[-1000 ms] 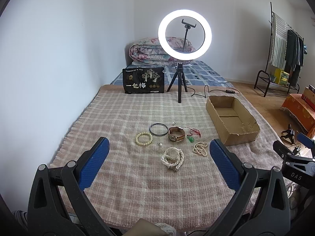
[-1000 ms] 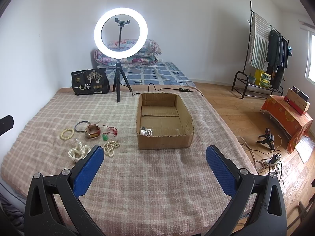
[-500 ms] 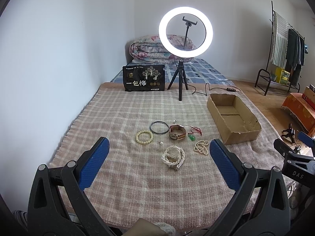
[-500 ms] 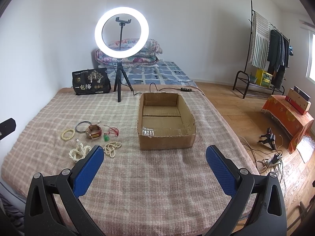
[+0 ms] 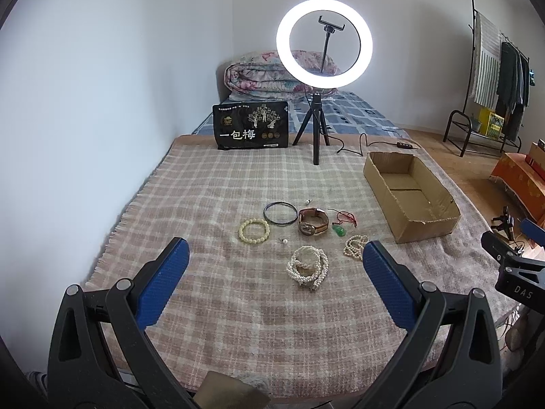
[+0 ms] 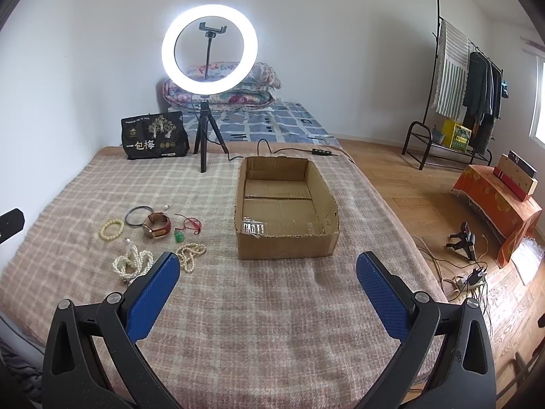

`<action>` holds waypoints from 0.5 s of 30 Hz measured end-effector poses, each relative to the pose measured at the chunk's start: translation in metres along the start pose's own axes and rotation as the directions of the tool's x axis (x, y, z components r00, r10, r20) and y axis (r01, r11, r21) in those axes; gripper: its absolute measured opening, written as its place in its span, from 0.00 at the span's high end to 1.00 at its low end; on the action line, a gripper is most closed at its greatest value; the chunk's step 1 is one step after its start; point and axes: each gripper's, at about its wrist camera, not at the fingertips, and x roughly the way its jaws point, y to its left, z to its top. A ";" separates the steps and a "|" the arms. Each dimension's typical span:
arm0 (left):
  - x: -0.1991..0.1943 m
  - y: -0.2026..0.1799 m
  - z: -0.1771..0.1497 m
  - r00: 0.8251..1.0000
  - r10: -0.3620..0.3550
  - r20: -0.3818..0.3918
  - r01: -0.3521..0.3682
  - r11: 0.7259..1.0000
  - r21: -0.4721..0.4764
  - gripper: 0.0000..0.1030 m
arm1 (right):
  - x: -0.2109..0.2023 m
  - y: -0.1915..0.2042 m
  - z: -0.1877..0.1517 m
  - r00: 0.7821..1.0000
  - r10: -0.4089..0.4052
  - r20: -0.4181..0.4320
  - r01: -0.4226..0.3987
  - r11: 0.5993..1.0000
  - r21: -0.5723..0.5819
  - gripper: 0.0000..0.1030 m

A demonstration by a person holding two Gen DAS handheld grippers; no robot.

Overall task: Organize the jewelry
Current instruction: 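Reach the left tool to the long white pearl necklace while the right tool reaches the cream pearl necklace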

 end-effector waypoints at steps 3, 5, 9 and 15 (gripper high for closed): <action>0.006 0.004 0.001 1.000 0.003 -0.016 -0.003 1.000 0.007 0.00 | 0.006 -0.002 -0.001 0.999 0.040 -0.006 -0.040 0.999 -0.004 0.00; 0.011 0.010 0.001 0.999 -0.001 -0.038 0.002 1.000 0.006 0.00 | 0.011 -0.003 -0.003 0.993 0.121 -0.005 -0.121 0.993 -0.008 0.00; 0.026 0.023 0.000 0.995 -0.021 -0.098 0.021 1.000 0.008 0.00 | 0.028 -0.001 -0.009 0.961 0.273 -0.044 -0.275 0.961 -0.032 0.00; 0.053 0.041 -0.010 0.980 -0.038 -0.197 0.044 0.999 0.024 0.00 | 0.052 0.019 -0.016 0.958 0.256 -0.126 -0.275 0.947 -0.165 0.00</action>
